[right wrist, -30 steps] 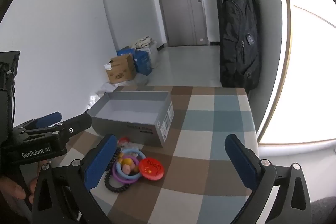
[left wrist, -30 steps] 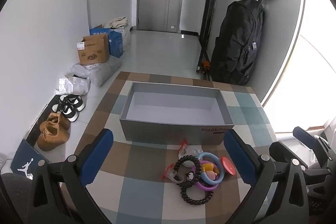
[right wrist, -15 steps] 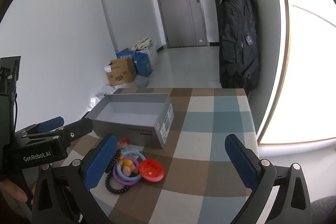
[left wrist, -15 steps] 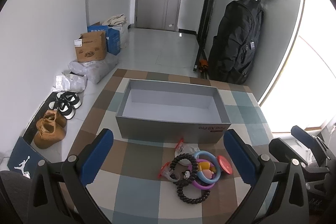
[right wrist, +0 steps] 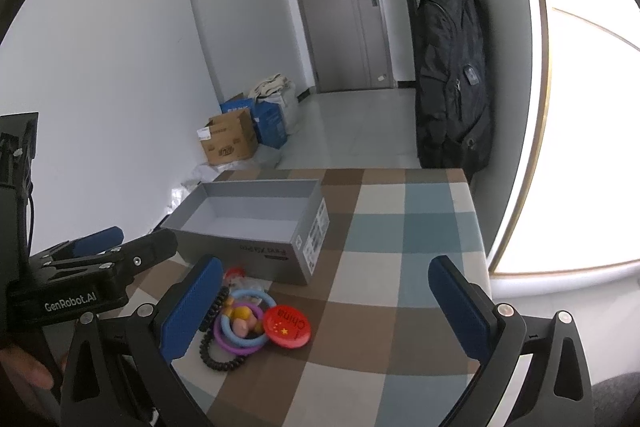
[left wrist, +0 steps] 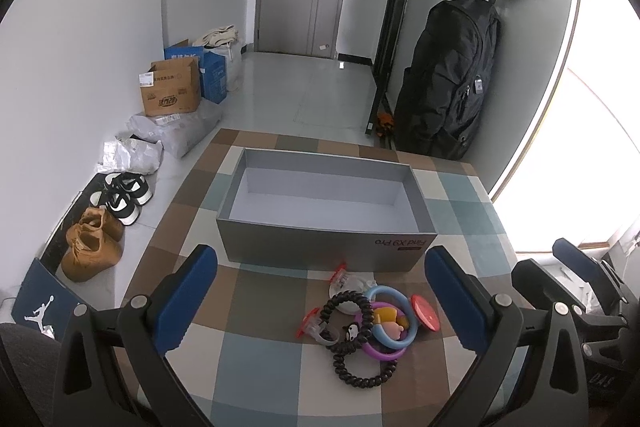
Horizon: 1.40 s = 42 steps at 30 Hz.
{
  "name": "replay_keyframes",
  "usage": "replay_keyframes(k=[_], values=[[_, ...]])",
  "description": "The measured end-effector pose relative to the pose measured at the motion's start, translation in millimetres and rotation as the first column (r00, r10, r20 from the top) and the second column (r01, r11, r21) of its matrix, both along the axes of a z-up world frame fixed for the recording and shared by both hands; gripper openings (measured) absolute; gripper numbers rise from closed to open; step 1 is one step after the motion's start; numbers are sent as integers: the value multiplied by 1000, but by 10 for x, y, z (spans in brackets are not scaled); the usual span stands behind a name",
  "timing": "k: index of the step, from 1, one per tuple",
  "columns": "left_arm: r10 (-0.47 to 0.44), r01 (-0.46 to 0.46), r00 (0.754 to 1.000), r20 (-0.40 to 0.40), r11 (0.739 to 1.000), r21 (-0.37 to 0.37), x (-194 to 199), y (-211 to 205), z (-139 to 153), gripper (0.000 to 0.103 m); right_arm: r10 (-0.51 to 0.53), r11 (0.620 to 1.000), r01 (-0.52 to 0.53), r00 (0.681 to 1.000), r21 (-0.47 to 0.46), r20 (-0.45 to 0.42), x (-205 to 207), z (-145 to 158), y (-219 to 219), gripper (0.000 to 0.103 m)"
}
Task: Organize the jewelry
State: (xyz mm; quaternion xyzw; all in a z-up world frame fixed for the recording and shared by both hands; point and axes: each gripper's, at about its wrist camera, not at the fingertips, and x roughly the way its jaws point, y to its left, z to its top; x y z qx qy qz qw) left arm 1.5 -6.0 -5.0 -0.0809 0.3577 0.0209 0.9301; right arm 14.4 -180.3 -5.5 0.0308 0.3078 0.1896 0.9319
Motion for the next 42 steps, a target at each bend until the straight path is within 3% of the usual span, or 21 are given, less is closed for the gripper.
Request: replay_keyframes(k=[42], values=[[-8, 5, 999, -48, 999, -50, 76, 67, -104, 96, -15, 1000, 15, 1000, 2, -21, 39, -63, 0, 103]])
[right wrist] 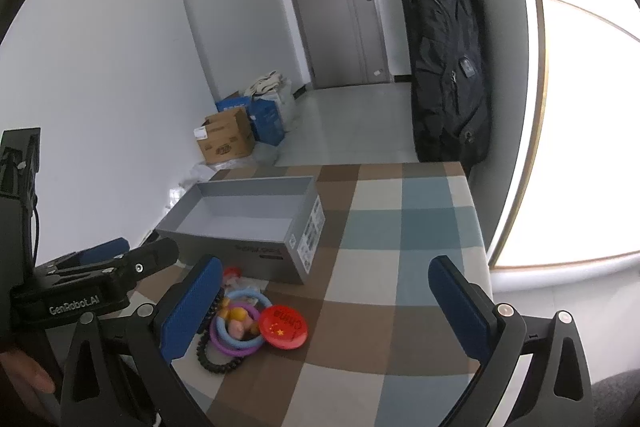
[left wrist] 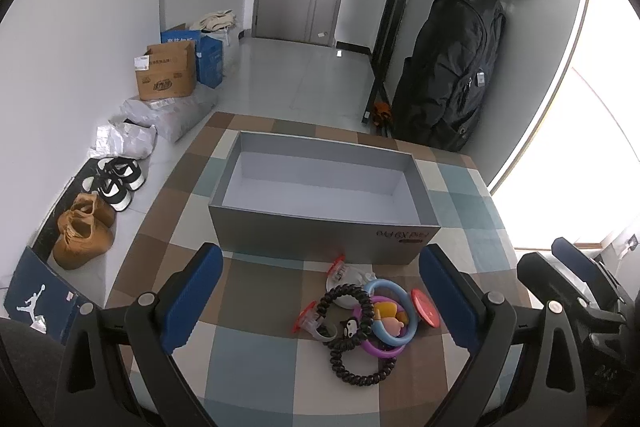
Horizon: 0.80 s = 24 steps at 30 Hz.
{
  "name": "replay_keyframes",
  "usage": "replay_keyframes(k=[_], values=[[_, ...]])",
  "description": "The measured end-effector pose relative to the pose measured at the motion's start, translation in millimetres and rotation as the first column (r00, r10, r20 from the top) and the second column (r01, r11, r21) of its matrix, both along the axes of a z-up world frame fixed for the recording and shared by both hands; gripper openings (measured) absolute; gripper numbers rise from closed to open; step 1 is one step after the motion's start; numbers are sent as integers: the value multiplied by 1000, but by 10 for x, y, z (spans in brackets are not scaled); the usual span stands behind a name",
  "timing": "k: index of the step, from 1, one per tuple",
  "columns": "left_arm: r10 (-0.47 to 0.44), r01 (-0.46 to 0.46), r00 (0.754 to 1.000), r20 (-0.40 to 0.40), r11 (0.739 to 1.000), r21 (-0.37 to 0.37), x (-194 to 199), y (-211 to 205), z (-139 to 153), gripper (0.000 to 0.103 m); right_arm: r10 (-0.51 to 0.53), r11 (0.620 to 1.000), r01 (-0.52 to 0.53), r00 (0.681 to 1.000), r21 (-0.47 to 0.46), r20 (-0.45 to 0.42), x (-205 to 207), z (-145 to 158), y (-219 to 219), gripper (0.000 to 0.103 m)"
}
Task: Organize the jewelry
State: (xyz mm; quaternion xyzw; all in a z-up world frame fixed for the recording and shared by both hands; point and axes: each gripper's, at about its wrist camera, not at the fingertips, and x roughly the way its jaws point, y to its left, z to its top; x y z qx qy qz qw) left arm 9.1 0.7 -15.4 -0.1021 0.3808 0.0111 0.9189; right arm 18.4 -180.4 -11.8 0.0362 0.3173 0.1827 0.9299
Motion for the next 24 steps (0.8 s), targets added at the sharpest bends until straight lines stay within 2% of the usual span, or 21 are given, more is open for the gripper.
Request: replay_keyframes(k=[5, 10, 19, 22, 24], values=[[-13, 12, 999, -32, 1000, -25, 35, 84, -72, 96, -15, 1000, 15, 1000, 9, -26, 57, -27, -22, 103], [-45, 40, 993, -105, 998, -54, 79, 141, -244, 96, -20, 999, 22, 998, 31, -63, 150, -76, -40, 103], [-156, 117, 957, -246, 979, -167, 198, 128, -524, 96, -9, 995, 23, 991, 96, -137, 354, -172, -41, 103], [-184, 126, 945, -269, 968, -219, 250, 136, -556, 96, 0, 993, 19, 987, 117, -159, 401, -193, -25, 103], [-188, 127, 947, -260, 964, -236, 250, 152, -562, 96, 6, 992, 14, 986, 123, -166, 418, -202, -13, 103]])
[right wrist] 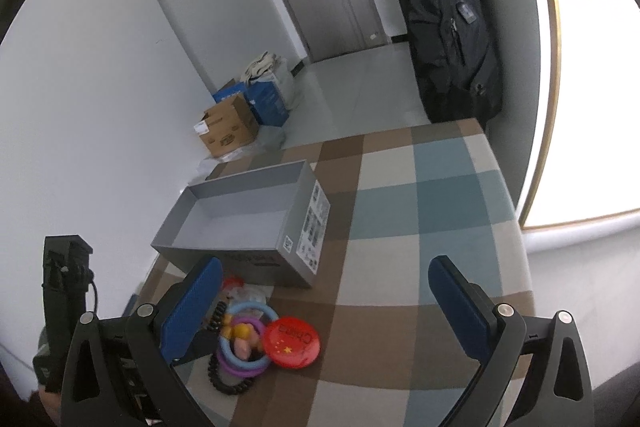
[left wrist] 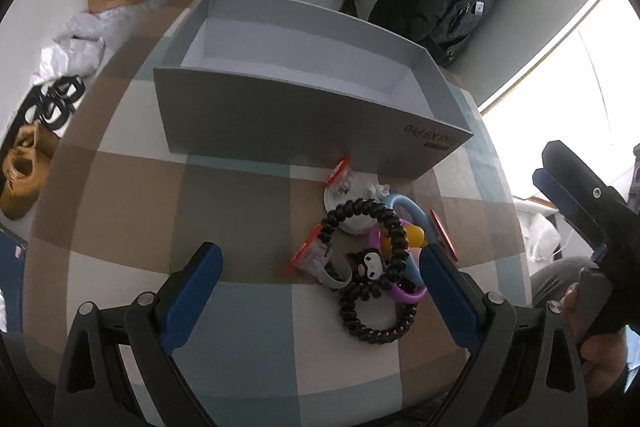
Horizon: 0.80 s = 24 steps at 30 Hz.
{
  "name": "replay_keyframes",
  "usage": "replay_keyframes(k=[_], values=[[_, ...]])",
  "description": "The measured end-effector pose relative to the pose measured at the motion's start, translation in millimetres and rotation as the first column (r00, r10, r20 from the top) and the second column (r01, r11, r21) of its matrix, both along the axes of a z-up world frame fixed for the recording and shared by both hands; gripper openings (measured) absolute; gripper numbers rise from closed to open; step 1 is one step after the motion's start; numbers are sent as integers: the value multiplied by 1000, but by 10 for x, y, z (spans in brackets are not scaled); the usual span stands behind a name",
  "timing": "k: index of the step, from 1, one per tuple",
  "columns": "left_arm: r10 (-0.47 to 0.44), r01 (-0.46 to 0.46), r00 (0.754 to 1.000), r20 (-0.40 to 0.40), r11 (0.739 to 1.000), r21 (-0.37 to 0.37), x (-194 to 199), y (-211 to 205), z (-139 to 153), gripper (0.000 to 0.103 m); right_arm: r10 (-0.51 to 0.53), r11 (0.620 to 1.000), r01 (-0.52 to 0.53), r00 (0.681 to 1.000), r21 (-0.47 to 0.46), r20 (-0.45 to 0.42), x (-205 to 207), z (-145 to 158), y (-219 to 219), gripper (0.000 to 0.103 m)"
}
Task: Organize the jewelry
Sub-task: 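Lower the left gripper onto the red clip and black hair tie and close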
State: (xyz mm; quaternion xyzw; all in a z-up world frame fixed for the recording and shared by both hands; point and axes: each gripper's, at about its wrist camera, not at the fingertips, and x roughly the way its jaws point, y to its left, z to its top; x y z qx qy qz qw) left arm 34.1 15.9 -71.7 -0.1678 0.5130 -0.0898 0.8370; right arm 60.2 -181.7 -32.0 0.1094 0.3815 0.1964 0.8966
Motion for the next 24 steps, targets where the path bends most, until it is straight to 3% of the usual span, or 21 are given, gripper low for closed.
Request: replay_keyframes(k=[10, 16, 17, 19, 21, 24], values=[[36, -31, 999, 27, 988, -149, -29, 186, -17, 95, 13, 1000, -13, 1000, 13, -22, 54, -34, 60, 103], [10, -6, 1000, 27, 988, -151, 10, 174, -44, 56, 16, 1000, -16, 1000, 5, -16, 39, -33, 62, 103], [0, 3, 1000, 20, 987, -162, 22, 172, -63, 46, 16, 1000, -16, 1000, 4, -17, 42, -36, 60, 103], [-4, 7, 1000, 19, 989, -150, 24, 163, -78, 38, 15, 1000, -15, 1000, 3, -20, 37, -37, 54, 103], [-16, 17, 1000, 6, 989, -146, 36, 150, -92, 21, 13, 1000, -13, 1000, -2, -20, 32, -35, 51, 103], [-7, 3, 1000, -20, 985, -174, 44, 191, -124, 16, 16, 1000, -17, 1000, -5, -24, 24, -25, 55, 103]])
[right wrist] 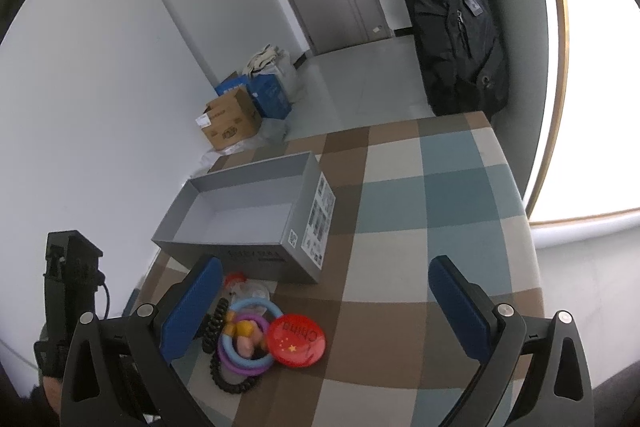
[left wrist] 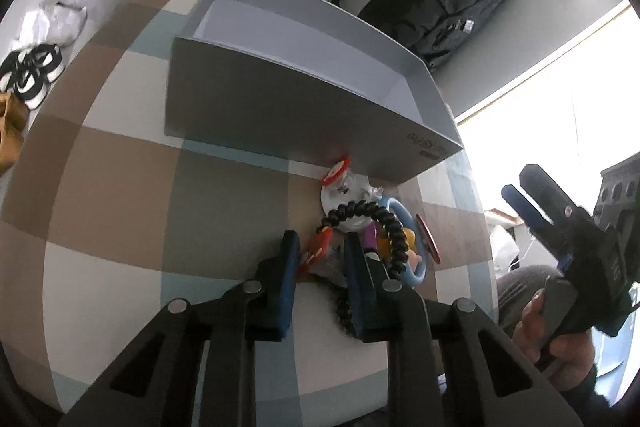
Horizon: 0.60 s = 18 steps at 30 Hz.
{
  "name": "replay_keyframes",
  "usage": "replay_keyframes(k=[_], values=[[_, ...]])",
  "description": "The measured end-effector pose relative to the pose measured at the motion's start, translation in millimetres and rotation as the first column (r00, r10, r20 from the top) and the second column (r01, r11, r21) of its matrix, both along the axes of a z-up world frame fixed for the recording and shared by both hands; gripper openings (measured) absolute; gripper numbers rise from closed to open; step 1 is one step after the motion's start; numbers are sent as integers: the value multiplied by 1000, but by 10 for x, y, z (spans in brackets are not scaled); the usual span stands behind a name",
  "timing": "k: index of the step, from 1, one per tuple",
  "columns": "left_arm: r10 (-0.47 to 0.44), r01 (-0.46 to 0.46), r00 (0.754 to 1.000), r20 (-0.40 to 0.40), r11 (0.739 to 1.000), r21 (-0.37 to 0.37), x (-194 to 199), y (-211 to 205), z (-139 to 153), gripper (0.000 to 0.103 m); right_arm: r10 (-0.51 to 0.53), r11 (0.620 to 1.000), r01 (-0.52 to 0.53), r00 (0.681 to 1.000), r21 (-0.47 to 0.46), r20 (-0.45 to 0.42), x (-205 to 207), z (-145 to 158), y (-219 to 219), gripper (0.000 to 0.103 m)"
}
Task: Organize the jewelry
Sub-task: 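Lower the left gripper onto the red clip and black hair tie and close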
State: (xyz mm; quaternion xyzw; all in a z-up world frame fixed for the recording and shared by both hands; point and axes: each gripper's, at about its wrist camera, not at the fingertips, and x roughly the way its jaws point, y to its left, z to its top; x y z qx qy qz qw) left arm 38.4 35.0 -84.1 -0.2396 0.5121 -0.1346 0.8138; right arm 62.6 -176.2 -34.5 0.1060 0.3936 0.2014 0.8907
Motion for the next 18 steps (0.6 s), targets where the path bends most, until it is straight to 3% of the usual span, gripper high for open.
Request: replay_keyframes(k=[5, 9, 14, 18], values=[[22, -23, 999, -23, 999, -46, -2, 87, 23, 16, 33, 999, -33, 999, -31, 5, -53, 5, 61, 103], [46, -45, 999, 9, 995, -94, -47, 189, 150, 16, 99, 995, -99, 995, -24, 4, -137, 25, 155, 103], [93, -85, 994, 59, 987, -133, -118, 378, 325, 16, 179, 984, -179, 984, 5, -21, -216, 71, 343, 92], [136, -121, 985, 103, 983, -138, -123, 489, 440, 16, 238, 971, -239, 967, 0, -89, -228, -4, 591, 72]])
